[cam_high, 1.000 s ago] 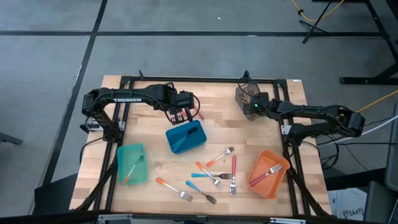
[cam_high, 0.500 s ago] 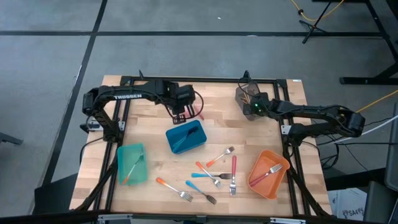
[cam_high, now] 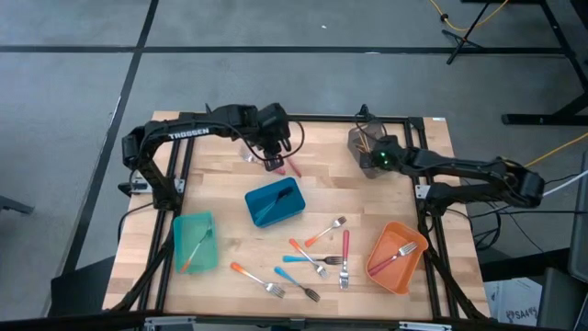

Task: Sort silverware by color (type)
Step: Put the top left pink fork into the orange bin

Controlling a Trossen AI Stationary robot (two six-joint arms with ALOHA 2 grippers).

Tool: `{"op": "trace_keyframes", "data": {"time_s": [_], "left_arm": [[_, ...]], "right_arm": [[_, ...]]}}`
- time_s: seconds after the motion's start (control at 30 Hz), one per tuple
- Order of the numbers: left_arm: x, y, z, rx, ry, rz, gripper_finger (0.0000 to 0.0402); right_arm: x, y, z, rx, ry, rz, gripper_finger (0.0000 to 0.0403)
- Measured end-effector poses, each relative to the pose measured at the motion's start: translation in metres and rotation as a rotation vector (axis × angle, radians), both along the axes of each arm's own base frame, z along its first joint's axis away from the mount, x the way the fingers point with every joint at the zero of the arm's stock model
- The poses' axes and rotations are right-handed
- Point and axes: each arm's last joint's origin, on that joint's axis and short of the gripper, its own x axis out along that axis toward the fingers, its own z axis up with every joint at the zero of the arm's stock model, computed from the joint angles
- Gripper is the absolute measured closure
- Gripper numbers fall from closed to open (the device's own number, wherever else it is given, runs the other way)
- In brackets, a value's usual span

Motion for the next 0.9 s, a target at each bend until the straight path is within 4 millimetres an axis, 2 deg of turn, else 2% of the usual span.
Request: {"op": "trace_keyframes", "data": {"time_s": [0.17,0.3,0.4,0.73,0.9], "left_arm": [[-0.004,0.009,-0.004,-0.009,0.005,0.042,0.0317],[-0.012,0.017,-0.02,-0.068,0.036,0.156,0.0317],[-0.019,0.023,-0.036,-0.081,0.087,0.176,0.0317],[-0.04,0.029,-0.081,-0.045,0.28,-0.048,0.0317],[-0.041,0.028,-0.097,-0.054,0.244,-0.188,0.0317]], "right_arm": [[-0.002,0.001,0.006,-0.02,-0.03,0.004,0.0324],[-0.004,0.002,0.011,-0.044,-0.047,0.019,0.0324],[-0.005,0.003,0.015,-0.057,-0.069,0.019,0.0324],[-0.008,0.005,0.025,-0.073,-0.135,0.037,0.0324],[-0.004,0.004,0.031,-0.107,-0.209,0.054,0.0324]]}}
